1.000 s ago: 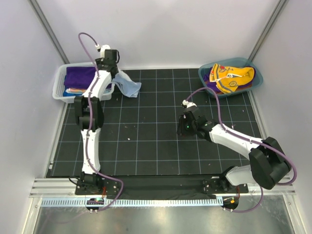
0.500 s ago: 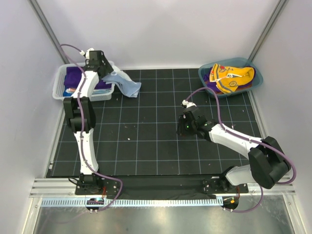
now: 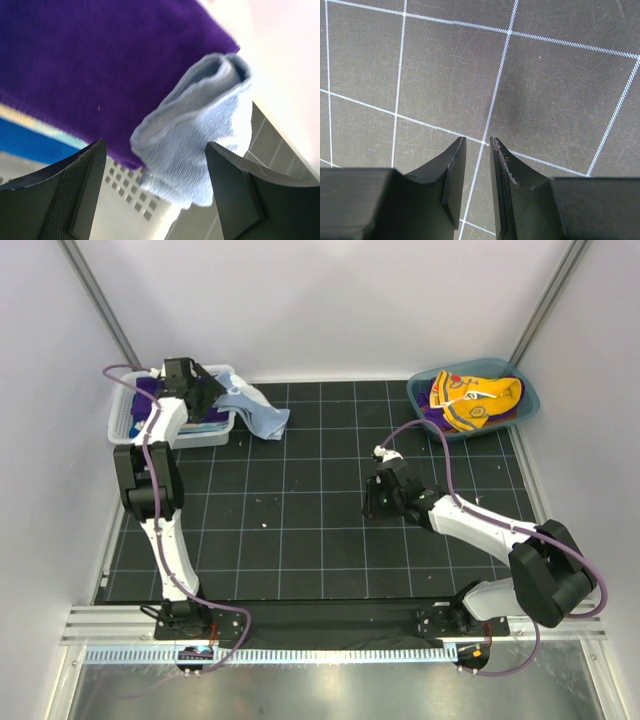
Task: Fold and stack the towels
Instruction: Neatly place the folded towel into the bin
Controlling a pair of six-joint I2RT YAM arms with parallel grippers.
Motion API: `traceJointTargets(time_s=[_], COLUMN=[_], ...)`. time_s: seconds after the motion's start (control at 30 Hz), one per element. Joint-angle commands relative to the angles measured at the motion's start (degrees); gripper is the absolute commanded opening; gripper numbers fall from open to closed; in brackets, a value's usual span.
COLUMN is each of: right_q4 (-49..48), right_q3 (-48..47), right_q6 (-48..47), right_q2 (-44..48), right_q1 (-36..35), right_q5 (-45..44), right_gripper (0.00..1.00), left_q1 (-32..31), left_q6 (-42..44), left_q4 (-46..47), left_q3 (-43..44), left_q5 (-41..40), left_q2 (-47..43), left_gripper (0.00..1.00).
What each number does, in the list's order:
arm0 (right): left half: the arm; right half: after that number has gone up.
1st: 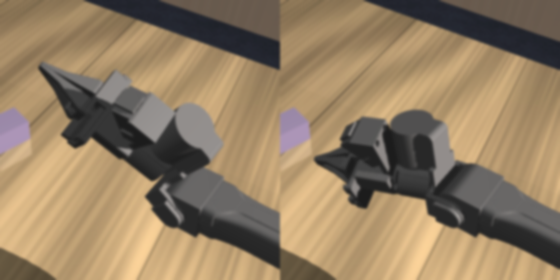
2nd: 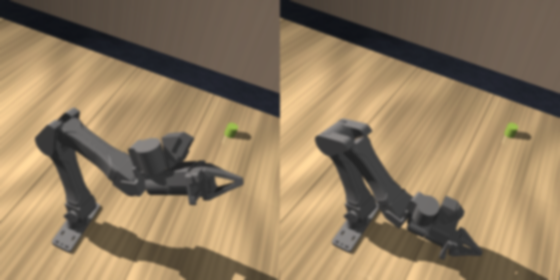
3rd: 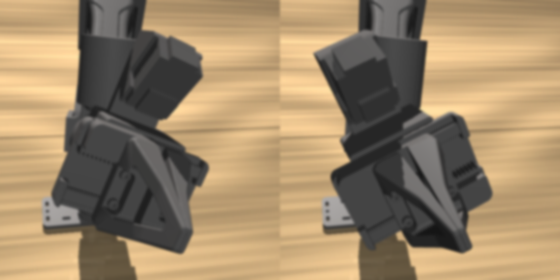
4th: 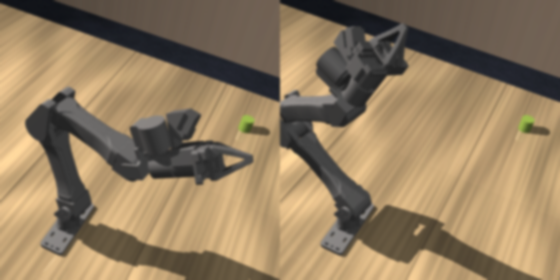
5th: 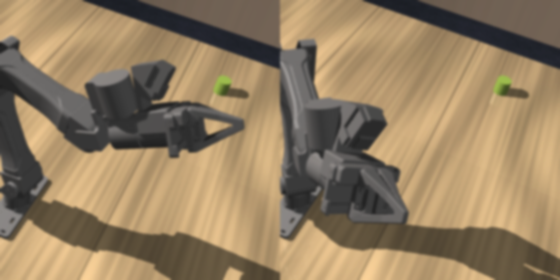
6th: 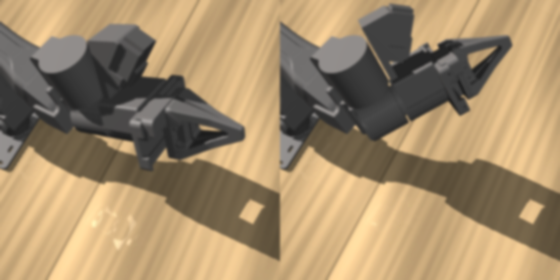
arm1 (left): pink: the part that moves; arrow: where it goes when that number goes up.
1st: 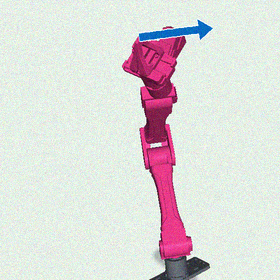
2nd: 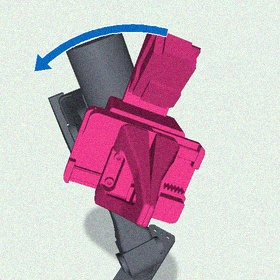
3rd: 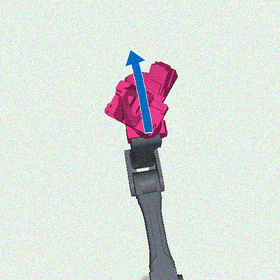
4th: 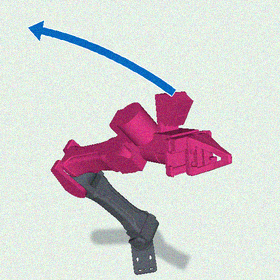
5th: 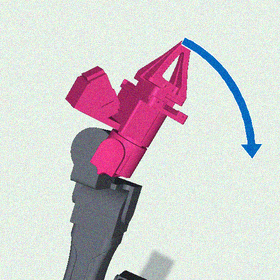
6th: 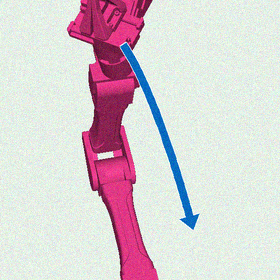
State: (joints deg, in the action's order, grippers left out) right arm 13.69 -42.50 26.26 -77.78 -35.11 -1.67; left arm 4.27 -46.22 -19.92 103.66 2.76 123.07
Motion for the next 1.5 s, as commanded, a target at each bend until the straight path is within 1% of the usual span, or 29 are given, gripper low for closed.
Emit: traceJointTargets(time_s=[0.0, 0.13, 0.27, 0.53, 0.67, 0.77, 1.03, 1.3, 1.47], right_q4=[-2.2, -2.2, -2.4, -2.9, -3.0, -3.1, -3.1, -3.1, -3.1], right_q3=[0.2, 0.3, 0.6, 0.8, 0.8, 0.9, 0.9, 0.9, 1.0], right_q6=[-0.2, -0.2, -0.2, -0.2, -0.2, -0.2, -0.1, -0.2, -0.2], right_q2=[0.9, 0.9, 0.8, 0.8, 0.6, 0.7, 0.5, 0.5, 0.4], right_q1=[0.2, 0.3, 0.2, 0.2, 0.2, 0.1, 0.2, 0.2, 0.3], right_q5=[-0.6, -0.6, -0.6, -0.5, -0.4, -0.4, -0.3, -0.5, -0.6], right_gripper=[0.33, 0.33, 0.33, 0.33, 0.33, 0.33, 0.33, 0.33, 0.33], left_q1=[0.4, 0.3, 0.4, 0.5, 0.4, 0.6, 0.7, 0.7, 0.7], left_q6=[-5.1, -7.2, -8.7, -11.2, -11.4, -11.5, -12.7, -13.2, -13.9], left_q4=[4.7, 9.4, 11.6, 17.5, 17.7, 18.1, 17.6, 17.7, 18.9], left_q3=[-1.8, -6.7, -7.7, -11.4, -11.3, -11.3, -12.2, -13.6, -14.0], left_q5=[3.3, 4.3, 5.8, 6.1, 6.1, 7.3, 10.0, 10.6, 11.0], left_q2=[-4.7, -6.0, -6.1, -7.4, -7.2, -7.1, -8.3, -8.8, -8.2], left_gripper=[0.84, 0.84, 0.83, 0.78, 0.73, 0.71, 0.71, 0.7, 0.66])
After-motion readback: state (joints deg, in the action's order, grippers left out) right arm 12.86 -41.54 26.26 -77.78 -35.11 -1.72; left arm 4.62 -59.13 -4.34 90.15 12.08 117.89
